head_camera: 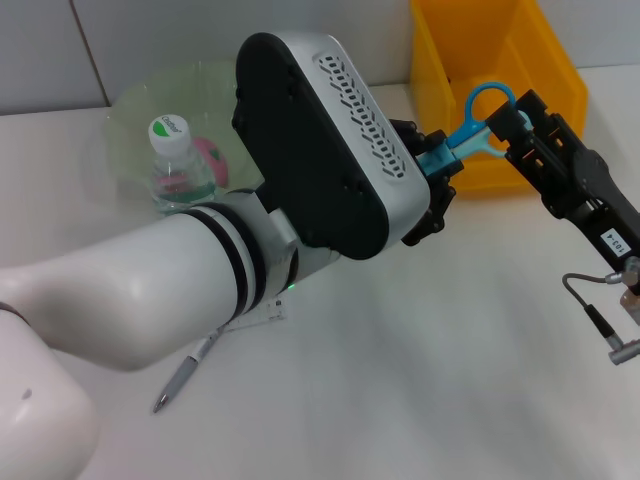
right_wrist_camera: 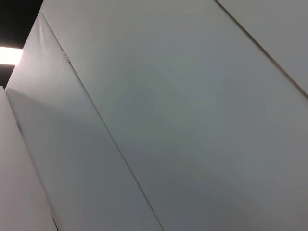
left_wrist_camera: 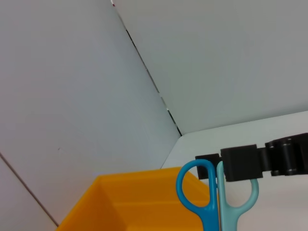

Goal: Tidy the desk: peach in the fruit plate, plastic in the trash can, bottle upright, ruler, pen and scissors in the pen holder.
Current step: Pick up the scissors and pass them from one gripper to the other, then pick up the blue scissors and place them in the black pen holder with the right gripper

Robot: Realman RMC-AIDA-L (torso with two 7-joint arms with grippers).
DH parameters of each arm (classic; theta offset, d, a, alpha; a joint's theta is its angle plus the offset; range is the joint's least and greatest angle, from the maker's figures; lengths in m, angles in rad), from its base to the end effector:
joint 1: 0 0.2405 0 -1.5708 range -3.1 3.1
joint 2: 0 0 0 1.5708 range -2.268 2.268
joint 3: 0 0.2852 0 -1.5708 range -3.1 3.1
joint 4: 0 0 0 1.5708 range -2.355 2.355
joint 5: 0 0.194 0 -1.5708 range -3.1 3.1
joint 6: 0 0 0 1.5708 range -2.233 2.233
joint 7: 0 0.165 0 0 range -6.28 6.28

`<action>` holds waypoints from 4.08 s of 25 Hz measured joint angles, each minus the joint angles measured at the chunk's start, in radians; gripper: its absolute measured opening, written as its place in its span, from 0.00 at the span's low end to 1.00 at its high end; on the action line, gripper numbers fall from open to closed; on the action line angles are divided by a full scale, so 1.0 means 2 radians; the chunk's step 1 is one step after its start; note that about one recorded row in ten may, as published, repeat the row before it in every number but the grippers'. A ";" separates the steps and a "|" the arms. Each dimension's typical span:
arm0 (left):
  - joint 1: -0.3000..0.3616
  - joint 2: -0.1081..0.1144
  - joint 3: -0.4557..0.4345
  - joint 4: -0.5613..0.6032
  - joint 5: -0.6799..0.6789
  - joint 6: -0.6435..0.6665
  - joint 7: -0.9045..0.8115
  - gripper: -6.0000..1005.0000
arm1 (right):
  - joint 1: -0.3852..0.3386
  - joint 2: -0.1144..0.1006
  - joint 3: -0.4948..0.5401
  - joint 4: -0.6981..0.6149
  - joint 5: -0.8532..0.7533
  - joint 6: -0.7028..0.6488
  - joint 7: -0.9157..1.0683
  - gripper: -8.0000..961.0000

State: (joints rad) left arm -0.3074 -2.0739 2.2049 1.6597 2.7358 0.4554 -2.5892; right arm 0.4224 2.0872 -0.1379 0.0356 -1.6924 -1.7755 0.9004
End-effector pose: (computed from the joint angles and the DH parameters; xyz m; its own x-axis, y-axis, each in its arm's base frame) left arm -0.0838 0.3019 -0.1146 0.9695 -0.1729 0.1739 -0.0270 -0.7802 -0.6249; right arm 0.2679 0.2908 -0.0201 0.1283 -0.0321 -0.9912 -0.7378 -0.6710 -0.0737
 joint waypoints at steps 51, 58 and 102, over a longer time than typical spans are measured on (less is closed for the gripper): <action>-0.002 -0.002 0.008 -0.004 -0.003 -0.009 0.002 0.33 | 0.009 0.000 -0.025 0.010 0.001 0.026 -0.013 0.12; -0.006 -0.002 0.013 -0.008 -0.003 -0.008 0.002 0.41 | 0.007 -0.001 -0.023 0.008 0.002 0.014 -0.013 0.10; 0.167 0.033 0.050 0.005 -0.005 -0.253 0.011 0.82 | 0.154 -0.003 -0.064 -0.160 0.002 0.164 0.035 0.13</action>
State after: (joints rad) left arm 0.0258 -2.0084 2.3051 1.6706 2.7259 -0.0507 -2.5668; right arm 0.7312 2.0816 -0.2661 -0.2852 -1.6889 -1.4482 0.9710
